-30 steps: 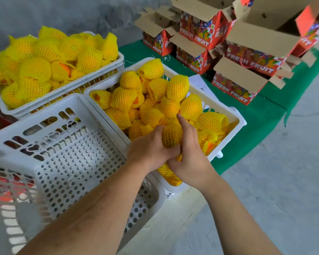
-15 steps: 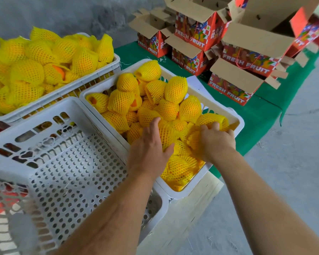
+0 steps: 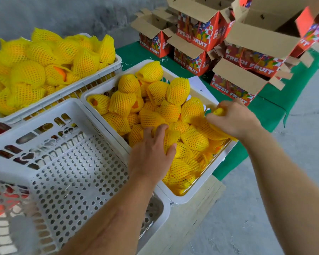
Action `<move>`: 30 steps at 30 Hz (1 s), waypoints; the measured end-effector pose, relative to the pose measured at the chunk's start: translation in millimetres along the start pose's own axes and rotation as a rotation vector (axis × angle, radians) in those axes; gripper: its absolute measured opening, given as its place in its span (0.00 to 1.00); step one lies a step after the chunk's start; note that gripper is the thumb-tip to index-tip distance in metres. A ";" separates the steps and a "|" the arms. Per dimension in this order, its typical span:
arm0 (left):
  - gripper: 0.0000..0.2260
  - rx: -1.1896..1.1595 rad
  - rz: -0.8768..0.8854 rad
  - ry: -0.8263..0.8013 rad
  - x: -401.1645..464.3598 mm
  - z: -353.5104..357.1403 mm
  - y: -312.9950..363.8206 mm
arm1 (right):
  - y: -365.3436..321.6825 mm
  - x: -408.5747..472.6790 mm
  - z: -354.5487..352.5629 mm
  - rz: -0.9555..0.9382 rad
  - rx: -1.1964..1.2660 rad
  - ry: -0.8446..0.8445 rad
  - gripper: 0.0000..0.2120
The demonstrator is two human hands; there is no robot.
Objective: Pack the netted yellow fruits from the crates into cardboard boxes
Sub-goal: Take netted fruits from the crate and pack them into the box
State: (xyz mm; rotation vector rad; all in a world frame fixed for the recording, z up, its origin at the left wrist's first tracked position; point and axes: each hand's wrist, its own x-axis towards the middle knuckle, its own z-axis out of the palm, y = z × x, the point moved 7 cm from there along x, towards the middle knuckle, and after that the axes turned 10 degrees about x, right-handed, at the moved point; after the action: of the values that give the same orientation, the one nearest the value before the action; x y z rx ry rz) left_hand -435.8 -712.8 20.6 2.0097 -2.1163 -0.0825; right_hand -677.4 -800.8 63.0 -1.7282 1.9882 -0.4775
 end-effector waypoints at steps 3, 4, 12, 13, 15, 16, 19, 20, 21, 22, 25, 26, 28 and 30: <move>0.24 0.003 -0.015 -0.003 0.8 1.0 -0.9 | -3.6 15.8 23.6 0.061 -0.467 -0.040 0.24; 0.25 0.009 -0.017 -0.003 0.9 1.7 -1.3 | -5.8 18.3 32.0 0.065 -0.552 -0.066 0.23; 0.26 0.037 -0.017 -0.001 1.8 3.4 -1.6 | -21.9 10.1 65.6 0.234 -1.139 -0.238 0.29; 0.26 0.034 -0.019 0.000 1.9 3.1 -1.6 | -23.1 8.8 70.5 0.218 -1.201 -0.230 0.29; 0.26 0.022 -0.018 -0.002 1.7 2.7 -1.2 | -24.1 8.4 75.4 0.159 -1.267 -0.203 0.29; 0.26 0.018 -0.019 -0.004 1.5 2.7 -1.6 | -22.9 9.8 76.3 0.127 -1.271 -0.195 0.30; 0.27 0.016 -0.024 0.004 1.9 1.6 -2.1 | -17.0 15.8 67.0 0.029 -1.102 -0.162 0.29; 0.27 0.005 -0.025 0.015 1.4 -0.2 -2.0 | -17.9 16.7 59.9 -0.012 -0.994 -0.143 0.27; 0.27 -0.015 -0.025 0.024 0.6 -2.8 -1.8 | -20.6 16.0 51.7 -0.055 -0.894 -0.119 0.25; 0.27 -0.039 -0.027 0.029 -0.3 -5.7 -1.4 | -24.6 12.7 43.4 -0.099 -0.819 -0.098 0.24; 0.26 -0.175 -0.038 0.019 -5.9 -12.6 -4.5 | -40.7 -8.9 23.6 -0.220 -0.707 -0.079 0.27; 0.26 -0.270 -0.038 0.004 -7.3 -14.7 -6.7 | -46.8 -18.1 18.1 -0.265 -0.662 -0.085 0.30; 0.22 -0.565 -0.051 -0.048 -10.4 -22.7 -13.4 | -63.8 -38.7 9.7 -0.369 -0.575 -0.102 0.36; 0.18 -0.928 -0.075 -0.098 -21.2 -37.7 -22.9 | -87.6 -64.4 9.6 -0.479 -0.472 -0.123 0.39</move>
State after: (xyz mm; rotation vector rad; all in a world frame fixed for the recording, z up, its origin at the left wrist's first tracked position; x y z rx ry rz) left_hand -405.1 -689.0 50.3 1.5026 -1.5672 -0.9841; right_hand -592.8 -749.9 109.7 -2.4769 1.6797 -0.0374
